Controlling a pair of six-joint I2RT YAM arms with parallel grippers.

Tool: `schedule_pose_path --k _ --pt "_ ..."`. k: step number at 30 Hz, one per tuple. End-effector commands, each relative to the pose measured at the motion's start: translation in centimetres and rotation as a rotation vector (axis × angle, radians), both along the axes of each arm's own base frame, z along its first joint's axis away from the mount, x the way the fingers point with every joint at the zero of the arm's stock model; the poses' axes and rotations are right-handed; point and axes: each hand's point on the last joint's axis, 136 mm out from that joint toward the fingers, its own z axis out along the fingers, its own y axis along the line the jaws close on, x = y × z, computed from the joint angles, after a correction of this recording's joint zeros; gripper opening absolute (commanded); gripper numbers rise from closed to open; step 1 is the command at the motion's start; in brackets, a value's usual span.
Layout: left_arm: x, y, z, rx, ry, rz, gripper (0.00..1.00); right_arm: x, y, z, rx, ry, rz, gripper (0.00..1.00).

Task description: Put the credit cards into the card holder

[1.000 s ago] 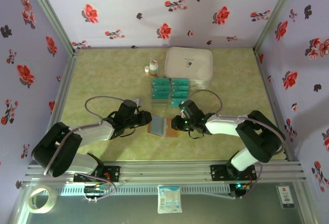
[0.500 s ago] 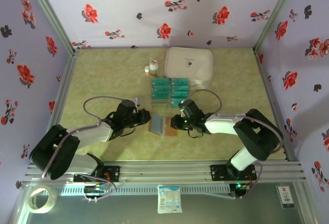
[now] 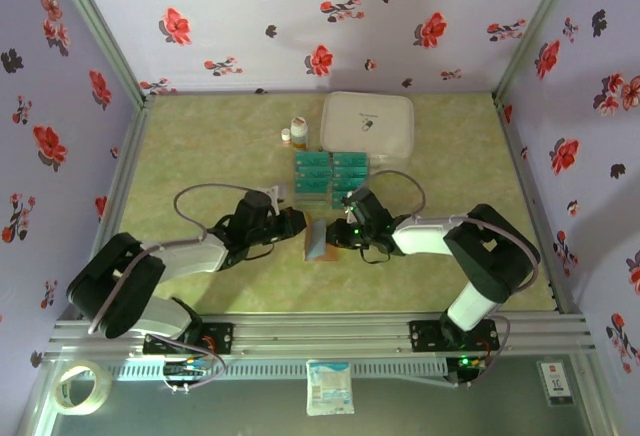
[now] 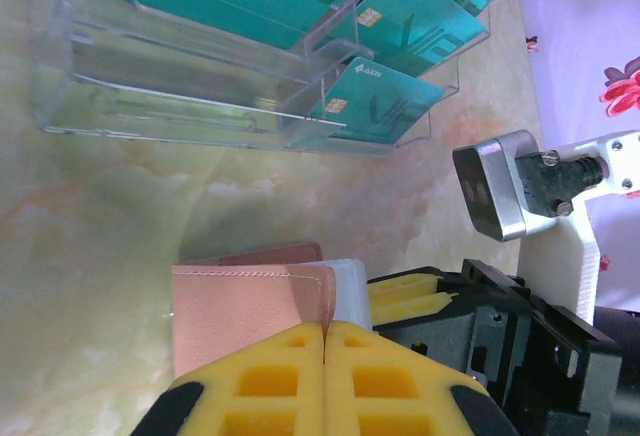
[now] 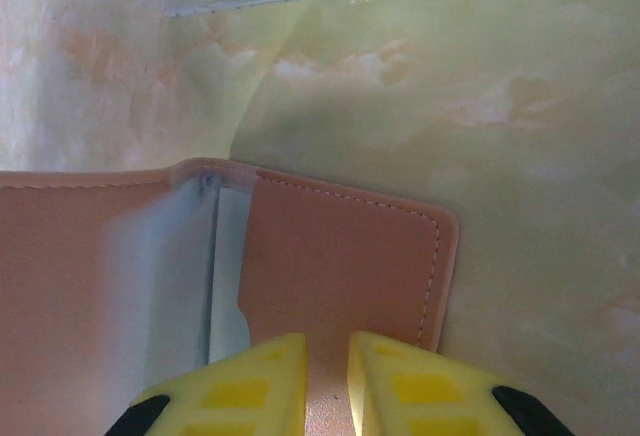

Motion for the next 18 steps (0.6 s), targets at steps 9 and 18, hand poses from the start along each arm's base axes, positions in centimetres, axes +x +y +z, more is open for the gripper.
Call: schedule_pose_path --k 9,18 --pt "-0.2 1.0 -0.1 0.044 -0.015 0.022 0.00 -1.6 -2.5 -2.5 -0.126 0.080 -0.013 0.19" --pt "-0.7 2.9 0.3 0.119 -0.038 0.033 0.00 -0.2 -4.4 3.8 -0.156 -0.052 -0.039 0.21"
